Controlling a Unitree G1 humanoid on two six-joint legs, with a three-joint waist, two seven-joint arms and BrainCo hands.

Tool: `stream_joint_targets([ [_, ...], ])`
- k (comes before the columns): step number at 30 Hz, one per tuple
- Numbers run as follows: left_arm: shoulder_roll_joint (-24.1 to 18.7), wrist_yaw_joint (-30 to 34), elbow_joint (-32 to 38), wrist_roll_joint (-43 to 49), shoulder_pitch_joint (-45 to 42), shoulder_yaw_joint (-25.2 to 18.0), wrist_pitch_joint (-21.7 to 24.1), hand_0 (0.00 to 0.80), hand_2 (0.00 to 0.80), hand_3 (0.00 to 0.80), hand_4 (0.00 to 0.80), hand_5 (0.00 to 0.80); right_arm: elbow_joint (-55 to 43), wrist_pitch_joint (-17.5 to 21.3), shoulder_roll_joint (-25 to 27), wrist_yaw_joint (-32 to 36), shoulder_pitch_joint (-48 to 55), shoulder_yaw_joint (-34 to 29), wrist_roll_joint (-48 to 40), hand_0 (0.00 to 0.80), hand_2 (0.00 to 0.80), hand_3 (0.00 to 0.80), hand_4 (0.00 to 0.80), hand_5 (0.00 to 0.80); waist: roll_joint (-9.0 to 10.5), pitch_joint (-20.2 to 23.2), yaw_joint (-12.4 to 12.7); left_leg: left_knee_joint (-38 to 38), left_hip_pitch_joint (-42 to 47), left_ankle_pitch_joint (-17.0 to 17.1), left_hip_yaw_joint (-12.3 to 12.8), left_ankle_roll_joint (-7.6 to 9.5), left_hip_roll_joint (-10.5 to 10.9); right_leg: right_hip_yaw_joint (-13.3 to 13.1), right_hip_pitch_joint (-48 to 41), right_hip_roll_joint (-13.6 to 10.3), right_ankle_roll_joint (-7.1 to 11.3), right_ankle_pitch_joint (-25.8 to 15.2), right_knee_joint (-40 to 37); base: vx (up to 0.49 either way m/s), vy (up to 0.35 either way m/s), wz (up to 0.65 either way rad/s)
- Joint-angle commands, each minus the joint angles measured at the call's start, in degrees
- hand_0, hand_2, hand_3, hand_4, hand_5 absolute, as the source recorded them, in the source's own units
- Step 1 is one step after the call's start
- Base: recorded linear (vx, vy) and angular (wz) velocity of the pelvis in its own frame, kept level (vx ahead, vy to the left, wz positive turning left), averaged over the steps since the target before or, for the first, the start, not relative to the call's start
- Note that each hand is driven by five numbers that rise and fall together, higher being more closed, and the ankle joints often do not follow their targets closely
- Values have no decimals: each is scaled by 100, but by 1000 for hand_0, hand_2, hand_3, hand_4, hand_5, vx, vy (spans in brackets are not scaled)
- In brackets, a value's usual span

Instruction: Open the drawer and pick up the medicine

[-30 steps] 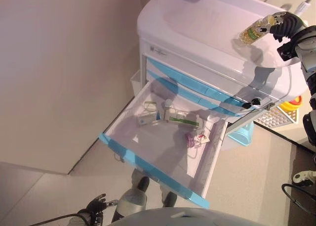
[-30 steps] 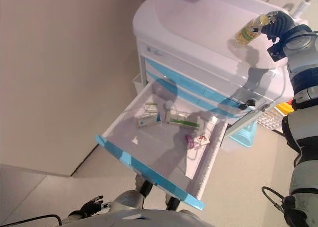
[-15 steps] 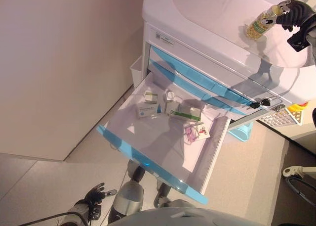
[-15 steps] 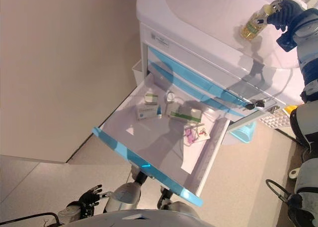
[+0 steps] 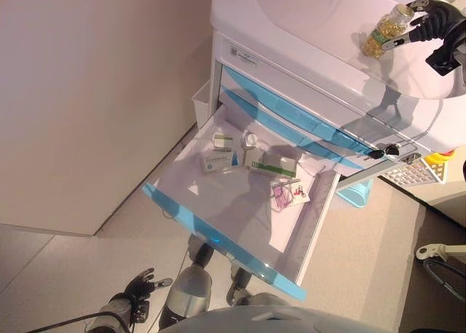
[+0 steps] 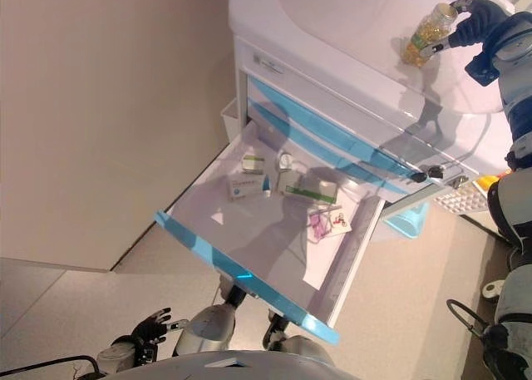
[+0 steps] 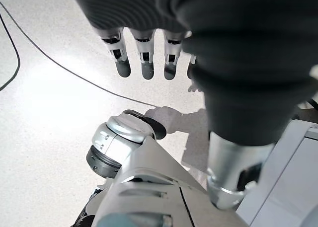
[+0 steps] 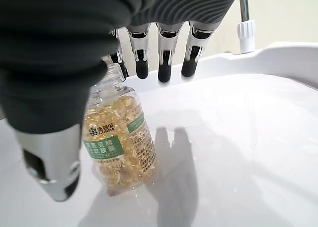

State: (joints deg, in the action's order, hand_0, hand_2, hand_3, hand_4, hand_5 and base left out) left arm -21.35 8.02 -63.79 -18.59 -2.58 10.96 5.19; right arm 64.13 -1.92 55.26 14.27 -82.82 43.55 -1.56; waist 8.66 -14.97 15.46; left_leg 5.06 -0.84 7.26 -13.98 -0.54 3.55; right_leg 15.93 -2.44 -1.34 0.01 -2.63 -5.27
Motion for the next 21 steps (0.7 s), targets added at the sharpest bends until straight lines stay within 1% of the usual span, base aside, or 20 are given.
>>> stream_joint_targets([
  [1,-315,15,59,-138,-175,194,77,0,0,0,0,0,-113,176,445,-297,-783,526,7,0,0,0,0,0,129,138,32,-6,205,-657,518,-6,-48,-96,-226,-192,490,17,88,0,0,0],
  [12,-301,51,20,-41,-188,229,62,0,0,0,0,0,-85,317,524,-919,-864,396,-244,0,0,0,0,0,91,244,-19,-6,262,-705,620,-2,-53,-108,-240,-206,523,9,76,-3,-1,0],
  [18,-276,75,-96,79,-187,240,49,0,0,0,0,0,-130,362,698,-1195,-835,296,-462,0,0,0,0,0,39,414,-170,-6,398,-785,761,42,-27,-233,-282,-239,555,17,105,-18,13,-7],
  [21,-261,81,-117,103,-156,275,7,0,0,0,0,0,-138,407,778,-1327,-714,27,-886,0,0,0,0,0,-9,511,-268,-6,491,-835,864,69,-18,-307,-308,-261,580,21,137,-40,16,-12],
])
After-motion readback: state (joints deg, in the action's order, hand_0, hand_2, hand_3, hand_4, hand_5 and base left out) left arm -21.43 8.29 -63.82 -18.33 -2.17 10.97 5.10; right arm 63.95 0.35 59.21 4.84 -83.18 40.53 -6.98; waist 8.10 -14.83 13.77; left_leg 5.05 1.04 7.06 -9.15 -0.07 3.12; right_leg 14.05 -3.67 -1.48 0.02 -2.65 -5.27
